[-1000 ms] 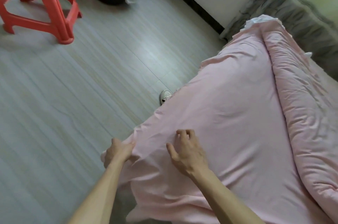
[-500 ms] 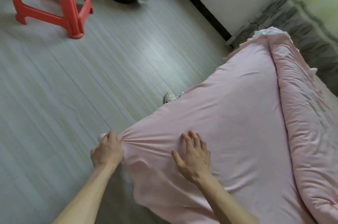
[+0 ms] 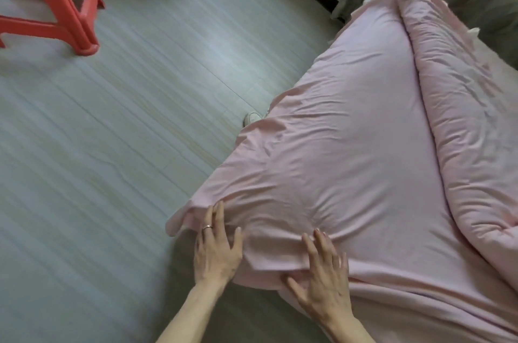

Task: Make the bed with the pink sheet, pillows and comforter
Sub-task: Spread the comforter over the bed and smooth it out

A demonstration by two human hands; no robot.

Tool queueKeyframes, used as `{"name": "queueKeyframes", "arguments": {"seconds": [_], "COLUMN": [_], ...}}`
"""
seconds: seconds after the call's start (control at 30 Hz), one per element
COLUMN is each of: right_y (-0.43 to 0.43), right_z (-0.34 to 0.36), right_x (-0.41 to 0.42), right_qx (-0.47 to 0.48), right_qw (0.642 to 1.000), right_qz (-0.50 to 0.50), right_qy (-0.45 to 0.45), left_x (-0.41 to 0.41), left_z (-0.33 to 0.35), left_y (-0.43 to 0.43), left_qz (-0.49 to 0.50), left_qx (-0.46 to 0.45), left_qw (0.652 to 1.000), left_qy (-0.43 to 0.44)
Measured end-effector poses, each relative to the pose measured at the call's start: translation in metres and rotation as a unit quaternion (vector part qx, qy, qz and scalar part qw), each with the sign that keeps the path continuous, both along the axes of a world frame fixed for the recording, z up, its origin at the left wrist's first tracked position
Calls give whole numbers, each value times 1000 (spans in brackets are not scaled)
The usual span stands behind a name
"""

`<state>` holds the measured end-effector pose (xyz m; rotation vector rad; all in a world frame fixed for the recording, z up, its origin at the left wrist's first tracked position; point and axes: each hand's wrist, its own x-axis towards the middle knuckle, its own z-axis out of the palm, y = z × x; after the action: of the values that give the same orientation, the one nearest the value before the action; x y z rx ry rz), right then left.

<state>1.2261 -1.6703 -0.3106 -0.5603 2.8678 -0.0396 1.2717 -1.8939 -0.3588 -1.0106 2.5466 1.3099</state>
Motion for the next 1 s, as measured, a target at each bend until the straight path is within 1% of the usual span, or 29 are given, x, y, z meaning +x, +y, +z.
{"name": "queueKeyframes", "arguments": {"seconds": [0.03,0.07,0.1,0.13,0.17,0.2,0.23,0.27,0.3,0.37,0.4,0.43,0.47,0.5,0.53,0.57,0.6,0.63,0.67,0.7,0.73,0.77,0.8,0.83,0.93,1.0], "right_y": [13,23,30,37,42,51,59,64,70,78,77,73,73,78,84,83,84,90,96,99,103,106,108,108,116,123], "right_z": [-2,-4,-7,-7,-5,-3,-3,-4,-6,-9,-9,-7,-8,-8,-8,-10,-13,-16,-17,-16,-13,-11,-8,-1,17,20], "right_x": [11,22,35,45,52,59,64,65,64,57,52,47,45,46,49,50,54,59,65,69,75,81,88,94,113,131], "right_qx": [-23,-55,-97,-139,-175,-196,-201,-193,-196,-259,-308,-346,-376,-400,-423,-438,-435,-421,-401,-381,-374,-375,-381,-377,-340,-269], "right_qw": [999,992,977,949,910,860,806,761,721,650,596,533,479,443,426,433,461,506,553,593,613,623,631,650,739,786], "right_qz": [-40,-97,-174,-265,-366,-470,-555,-609,-644,-686,-706,-724,-736,-739,-736,-728,-720,-705,-688,-668,-655,-643,-633,-620,-549,-497], "right_qy": [21,51,78,100,85,31,-41,-109,-162,-200,-227,-267,-296,-312,-312,-302,-283,-262,-245,-236,-236,-238,-238,-227,-192,-250], "left_x": [6,10,13,15,17,20,22,21,18,9,6,4,4,3,3,6,9,12,15,21,29,37,47,57,69,66], "left_z": [2,5,6,8,9,8,6,5,4,5,3,6,9,10,12,11,11,9,12,10,8,8,9,13,30,31], "left_y": [11,20,26,33,38,48,56,62,68,78,83,88,95,105,115,120,123,128,132,131,130,129,130,132,144,143], "left_qz": [48,111,174,212,216,194,164,151,156,202,231,251,269,287,305,326,331,323,303,276,232,197,172,166,194,213], "left_qx": [22,67,122,168,204,232,258,283,312,349,370,395,427,453,469,477,473,443,386,308,229,159,125,109,90,93], "left_qw": [998,990,973,953,939,933,929,920,907,884,868,851,829,814,804,797,801,823,859,897,929,948,953,955,956,952], "left_qy": [-16,-45,-87,-134,-172,-196,-211,-226,-238,-237,-238,-241,-242,-225,-200,-173,-154,-147,-146,-157,-174,-192,-214,-220,-202,-200]}}
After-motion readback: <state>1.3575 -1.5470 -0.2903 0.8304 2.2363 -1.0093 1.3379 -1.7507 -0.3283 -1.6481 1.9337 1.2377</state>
